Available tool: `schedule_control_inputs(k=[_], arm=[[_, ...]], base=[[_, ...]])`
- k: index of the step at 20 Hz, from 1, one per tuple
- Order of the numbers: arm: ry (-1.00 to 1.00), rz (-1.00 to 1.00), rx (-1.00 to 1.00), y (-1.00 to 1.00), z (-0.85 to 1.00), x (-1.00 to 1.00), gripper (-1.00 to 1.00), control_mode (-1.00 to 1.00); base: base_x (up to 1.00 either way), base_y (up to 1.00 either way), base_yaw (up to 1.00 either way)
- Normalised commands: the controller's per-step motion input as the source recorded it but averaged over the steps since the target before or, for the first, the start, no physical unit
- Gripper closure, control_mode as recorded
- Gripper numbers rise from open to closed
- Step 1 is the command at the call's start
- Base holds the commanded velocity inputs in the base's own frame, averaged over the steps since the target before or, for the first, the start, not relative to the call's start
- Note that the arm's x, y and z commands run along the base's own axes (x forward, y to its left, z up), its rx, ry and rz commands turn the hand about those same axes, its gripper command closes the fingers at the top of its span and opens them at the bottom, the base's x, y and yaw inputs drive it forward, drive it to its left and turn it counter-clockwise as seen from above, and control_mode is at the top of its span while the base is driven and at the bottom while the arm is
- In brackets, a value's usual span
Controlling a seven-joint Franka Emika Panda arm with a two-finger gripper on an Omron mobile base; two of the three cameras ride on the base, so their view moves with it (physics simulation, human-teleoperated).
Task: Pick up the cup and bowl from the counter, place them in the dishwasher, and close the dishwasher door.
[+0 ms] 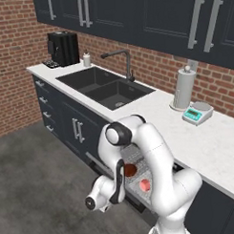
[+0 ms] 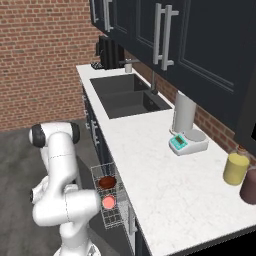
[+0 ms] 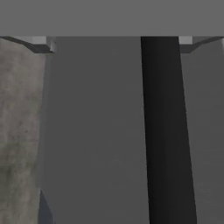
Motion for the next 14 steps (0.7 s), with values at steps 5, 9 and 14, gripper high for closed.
schedule_control_inputs(k=[5, 9, 14], arm=[[0.13, -0.41, -0.02, -1.0, -0.06, 0.76, -1.0, -1.0], [0.08, -0.4, -0.01, -1.0, -0.22, 0.83, -1.0, -1.0], [0.01, -0.36, 0.0, -1.0, -0.46, 0.82, -1.0, -1.0]], base=[[0.0, 0.0, 0.0], [0.0, 0.0, 0.0], [0.0, 0.0, 0.0]])
